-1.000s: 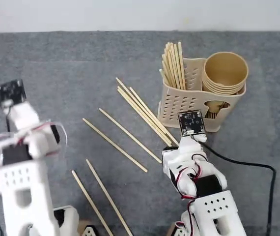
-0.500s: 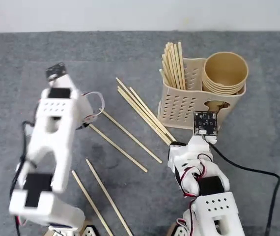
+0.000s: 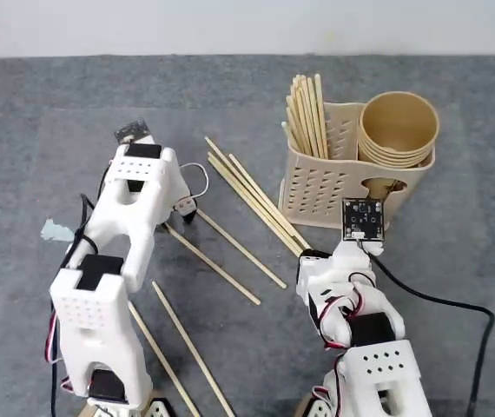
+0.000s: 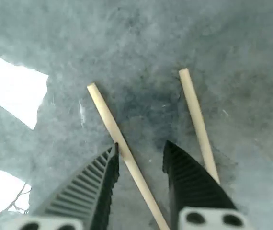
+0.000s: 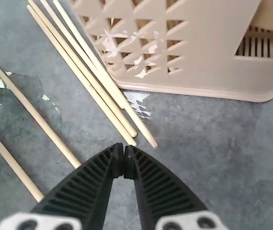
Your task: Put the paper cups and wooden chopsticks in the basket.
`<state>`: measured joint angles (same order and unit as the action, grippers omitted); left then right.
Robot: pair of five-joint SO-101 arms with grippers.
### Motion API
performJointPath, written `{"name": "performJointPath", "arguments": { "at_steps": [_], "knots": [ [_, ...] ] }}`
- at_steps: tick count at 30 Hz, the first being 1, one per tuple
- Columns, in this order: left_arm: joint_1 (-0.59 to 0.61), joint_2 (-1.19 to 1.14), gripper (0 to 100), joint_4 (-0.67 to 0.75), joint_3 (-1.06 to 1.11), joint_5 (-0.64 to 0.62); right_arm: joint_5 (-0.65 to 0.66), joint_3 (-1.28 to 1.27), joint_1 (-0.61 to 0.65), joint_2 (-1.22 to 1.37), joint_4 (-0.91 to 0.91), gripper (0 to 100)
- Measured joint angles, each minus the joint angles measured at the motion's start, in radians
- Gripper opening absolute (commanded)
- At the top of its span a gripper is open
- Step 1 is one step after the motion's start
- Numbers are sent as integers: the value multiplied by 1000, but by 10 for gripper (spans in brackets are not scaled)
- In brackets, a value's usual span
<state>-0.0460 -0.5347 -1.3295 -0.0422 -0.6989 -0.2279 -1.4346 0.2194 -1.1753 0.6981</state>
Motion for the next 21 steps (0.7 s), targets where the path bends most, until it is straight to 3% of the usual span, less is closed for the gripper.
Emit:
{"name": "performJointPath", "arguments": {
  "at_steps": [6, 15, 21],
  "knots": [
    [-9, -80, 7, -25, -91, 0, 0, 0, 0, 0, 0, 22],
    [-9, -152, 12, -127, -201, -6, 0, 0, -5, 0, 0, 21],
    [-5, -193, 11, -361, -402, -2, 0, 0, -3, 0, 0, 20]
  ]
}}
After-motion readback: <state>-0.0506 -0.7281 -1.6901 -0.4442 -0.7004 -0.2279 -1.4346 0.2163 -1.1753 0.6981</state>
